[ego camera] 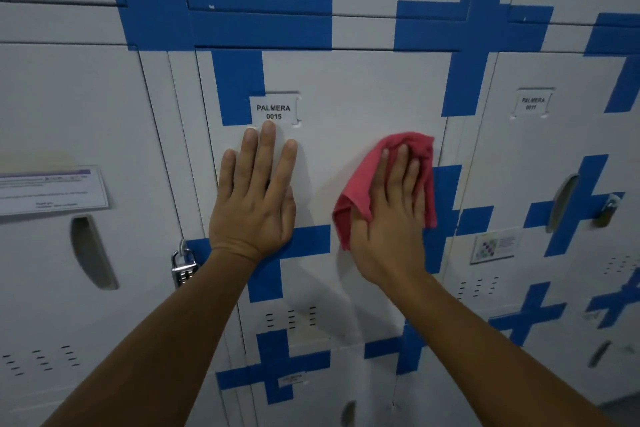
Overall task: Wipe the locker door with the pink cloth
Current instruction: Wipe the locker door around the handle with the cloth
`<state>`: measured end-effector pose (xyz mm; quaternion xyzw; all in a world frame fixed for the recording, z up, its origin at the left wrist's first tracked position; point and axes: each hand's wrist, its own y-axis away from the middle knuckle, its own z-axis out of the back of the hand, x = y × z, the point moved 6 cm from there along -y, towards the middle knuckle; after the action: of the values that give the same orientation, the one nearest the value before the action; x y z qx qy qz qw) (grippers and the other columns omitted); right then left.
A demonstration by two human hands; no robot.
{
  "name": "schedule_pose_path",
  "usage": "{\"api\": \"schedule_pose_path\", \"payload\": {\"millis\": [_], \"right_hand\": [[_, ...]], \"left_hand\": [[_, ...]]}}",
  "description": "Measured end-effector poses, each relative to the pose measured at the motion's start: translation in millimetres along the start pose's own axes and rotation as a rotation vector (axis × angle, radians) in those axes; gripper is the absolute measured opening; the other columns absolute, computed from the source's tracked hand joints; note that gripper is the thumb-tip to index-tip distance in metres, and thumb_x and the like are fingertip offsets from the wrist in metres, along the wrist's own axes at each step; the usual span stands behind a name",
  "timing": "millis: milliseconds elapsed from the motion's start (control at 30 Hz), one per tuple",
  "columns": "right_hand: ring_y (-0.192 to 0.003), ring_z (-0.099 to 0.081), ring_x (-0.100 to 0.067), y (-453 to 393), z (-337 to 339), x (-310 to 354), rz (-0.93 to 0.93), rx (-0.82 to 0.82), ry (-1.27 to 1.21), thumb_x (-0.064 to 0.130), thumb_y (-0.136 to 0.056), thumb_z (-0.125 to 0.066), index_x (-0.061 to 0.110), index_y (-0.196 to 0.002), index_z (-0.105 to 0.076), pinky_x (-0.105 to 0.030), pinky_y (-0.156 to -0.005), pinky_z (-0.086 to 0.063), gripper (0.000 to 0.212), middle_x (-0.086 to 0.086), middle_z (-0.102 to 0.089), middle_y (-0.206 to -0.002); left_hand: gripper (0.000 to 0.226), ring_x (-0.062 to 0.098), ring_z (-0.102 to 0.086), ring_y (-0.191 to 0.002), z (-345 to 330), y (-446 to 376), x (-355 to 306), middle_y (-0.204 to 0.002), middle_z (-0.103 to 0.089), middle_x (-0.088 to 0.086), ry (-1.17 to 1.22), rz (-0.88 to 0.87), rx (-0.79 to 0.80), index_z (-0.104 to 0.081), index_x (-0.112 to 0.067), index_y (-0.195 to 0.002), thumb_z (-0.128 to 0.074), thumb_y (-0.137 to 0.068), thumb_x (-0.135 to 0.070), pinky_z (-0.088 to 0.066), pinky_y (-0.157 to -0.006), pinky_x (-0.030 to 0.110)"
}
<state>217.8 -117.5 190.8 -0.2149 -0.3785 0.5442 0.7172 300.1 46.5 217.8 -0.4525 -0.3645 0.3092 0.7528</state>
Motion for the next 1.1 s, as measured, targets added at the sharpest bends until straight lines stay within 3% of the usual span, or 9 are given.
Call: {"api": "schedule_pose_path", "payload": {"millis": [100,267,367,433,567,767,900,1000,1100], "right_hand": [[-0.150,0.022,-0.032,-14,5,31,0.071,-0.004,0.020,0.053,-0.096,-0.022,0.011,-0.157,0.014,-0.053,-0.122,0.010,0.082,-0.011,0.022,-0.164],[-0.152,0.016,-0.027,-4,-15,46,0.372,0.071,0.155,0.042,-0.096,-0.042,0.018,-0.159,0.004,-0.052,-0.122,0.009,0.082,-0.007,0.011,-0.167],[-0.152,0.016,-0.023,-11,-11,20,0.434,0.067,0.259,0.052,-0.095,-0.045,0.026,-0.158,0.008,-0.054,-0.122,0.005,0.087,-0.001,0.012,-0.166],[-0.152,0.019,-0.023,-15,-4,-2,0.367,0.057,0.258,0.059,-0.096,-0.036,0.028,-0.155,0.017,-0.055,-0.122,0.004,0.085,0.001,0.019,-0.163],[-0.152,0.019,-0.025,-12,7,-37,0.077,-0.033,0.081,0.051,-0.097,-0.029,0.030,-0.149,0.033,-0.054,-0.123,0.002,0.083,-0.001,0.024,-0.162],[-0.153,0.012,-0.028,-17,20,-32,-0.134,-0.172,-0.154,0.044,-0.097,-0.022,0.045,-0.132,0.048,-0.055,-0.123,-0.001,0.078,-0.009,0.013,-0.166],[-0.154,0.005,-0.027,-5,24,-20,-0.137,-0.170,-0.211,0.040,-0.098,-0.031,0.039,-0.147,0.030,-0.055,-0.122,-0.003,0.079,-0.008,0.005,-0.167],[-0.153,0.013,-0.024,31,2,-15,-0.003,-0.005,-0.142,0.043,-0.098,-0.030,0.043,-0.148,0.030,-0.053,-0.121,-0.004,0.078,-0.002,0.015,-0.167],[-0.153,0.017,-0.021,72,-34,-26,0.033,0.163,-0.020,0.045,-0.096,-0.019,0.033,-0.157,0.013,-0.059,-0.120,-0.013,0.070,0.003,0.024,-0.164]], "left_hand": [[0.066,0.032,0.003,-0.154,0,0,0,-0.166,-0.008,0.019,0.013,-0.004,-0.027,-0.013,-0.012,-0.160,-0.034,-0.101,-0.033,0.002,-0.125,0.048],[0.072,0.033,0.001,-0.154,-1,0,0,-0.165,-0.004,0.018,-0.009,-0.021,-0.038,-0.017,-0.010,-0.159,-0.032,-0.100,-0.049,0.003,-0.125,0.048],[0.065,0.032,0.002,-0.154,0,0,0,-0.165,-0.009,0.020,-0.010,-0.008,-0.050,-0.018,-0.010,-0.159,-0.031,-0.102,-0.037,0.002,-0.125,0.047],[0.066,0.032,0.003,-0.154,-1,1,0,-0.165,-0.009,0.019,-0.016,-0.003,-0.041,-0.015,-0.011,-0.160,-0.036,-0.100,-0.030,0.002,-0.125,0.048],[0.069,0.031,0.004,-0.154,2,0,0,-0.166,-0.007,0.018,-0.012,0.002,-0.027,-0.011,-0.012,-0.160,-0.039,-0.099,-0.029,0.002,-0.125,0.047],[0.068,0.031,0.003,-0.154,3,0,0,-0.166,-0.008,0.018,-0.005,0.002,-0.011,-0.010,-0.012,-0.160,-0.038,-0.100,-0.030,0.002,-0.125,0.047],[0.068,0.034,-0.002,-0.154,2,0,0,-0.166,-0.010,0.019,-0.002,-0.003,-0.014,-0.011,-0.012,-0.160,-0.038,-0.100,-0.030,0.002,-0.125,0.047],[0.067,0.034,-0.002,-0.154,2,0,0,-0.166,-0.009,0.019,-0.007,-0.003,-0.022,-0.012,-0.012,-0.160,-0.035,-0.100,-0.030,0.002,-0.125,0.047],[0.066,0.033,0.000,-0.154,1,0,0,-0.166,-0.010,0.019,-0.013,-0.004,-0.024,-0.012,-0.012,-0.160,-0.035,-0.100,-0.031,0.002,-0.125,0.047]]}}
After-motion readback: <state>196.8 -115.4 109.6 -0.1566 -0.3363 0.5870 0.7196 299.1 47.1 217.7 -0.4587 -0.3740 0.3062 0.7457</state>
